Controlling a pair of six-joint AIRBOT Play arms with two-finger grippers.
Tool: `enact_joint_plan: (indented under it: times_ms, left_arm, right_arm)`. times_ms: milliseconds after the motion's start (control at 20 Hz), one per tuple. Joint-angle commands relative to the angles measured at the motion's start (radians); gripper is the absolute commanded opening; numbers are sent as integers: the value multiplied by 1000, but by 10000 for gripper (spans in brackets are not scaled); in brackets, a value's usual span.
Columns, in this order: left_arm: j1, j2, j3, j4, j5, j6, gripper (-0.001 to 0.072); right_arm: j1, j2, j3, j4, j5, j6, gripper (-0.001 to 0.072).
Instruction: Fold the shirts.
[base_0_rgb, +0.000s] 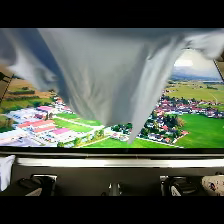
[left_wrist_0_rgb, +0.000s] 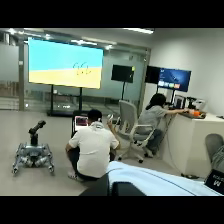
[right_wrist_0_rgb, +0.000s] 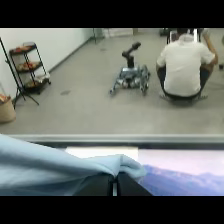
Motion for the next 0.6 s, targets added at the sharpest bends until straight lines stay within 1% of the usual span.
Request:
enact_joint_plan:
  times_ms: [0, 100, 150, 200, 250, 300, 350, 400, 450, 500, 550]
  left_arm:
    - [72, -192, 3, -26, 18, -3, 24]
    - [93, -333, 3, -27, -104, -3, 26]
    - [93, -405, 3, -34, -208, -3, 27]
    - [93, -465, 3, -72, -314, -3, 29]
    - [91, -518, 3, -142, -433, -3, 91]
    - [89, -560, 3, -200, -544, 1, 314]
    - [89, -586, 3, -225, -633, 2, 600]
    - [92, -600, 3, -230, -716, 37, 720]
    - [100, -600, 3, -230, -801, 101, 720]
    - [115, -591, 2, -232, -887, 135, 720]
    - [131, -579, -5, -237, -957, 148, 720]
  right_arm:
    - [0, -194, 1, 1, 42, 50, 18]
    - [0, -344, 1, 2, 48, 85, 18]
    - [0, -420, 1, 2, 66, 108, 18]
    - [0, -484, 1, 2, 88, 124, 18]
    - [0, -544, 1, 3, 125, 138, 18]
    - [0, -591, 1, 5, 179, 142, 18]
    - [0, -623, 1, 4, 229, 144, 18]
    - [0, -644, 1, 0, 272, 143, 18]
    - [0, -654, 1, -10, 308, 134, 18]
    - [0, -654, 1, -29, 332, 124, 18]
    - [0, -652, 1, -46, 353, 108, 18]
